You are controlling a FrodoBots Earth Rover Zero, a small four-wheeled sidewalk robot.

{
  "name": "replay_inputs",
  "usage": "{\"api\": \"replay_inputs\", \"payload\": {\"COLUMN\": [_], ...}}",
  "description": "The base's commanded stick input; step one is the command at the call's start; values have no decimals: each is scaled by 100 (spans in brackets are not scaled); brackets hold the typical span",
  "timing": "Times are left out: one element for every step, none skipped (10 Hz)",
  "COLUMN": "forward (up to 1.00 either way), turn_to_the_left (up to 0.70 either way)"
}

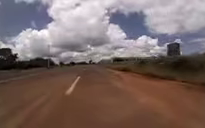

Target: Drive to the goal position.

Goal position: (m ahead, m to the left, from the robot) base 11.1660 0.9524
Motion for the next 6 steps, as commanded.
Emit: {"api": "replay_inputs", "payload": {"forward": [100,100,100,100,100,100], "turn_to_the_left": [0,0,0,0,0,0]}}
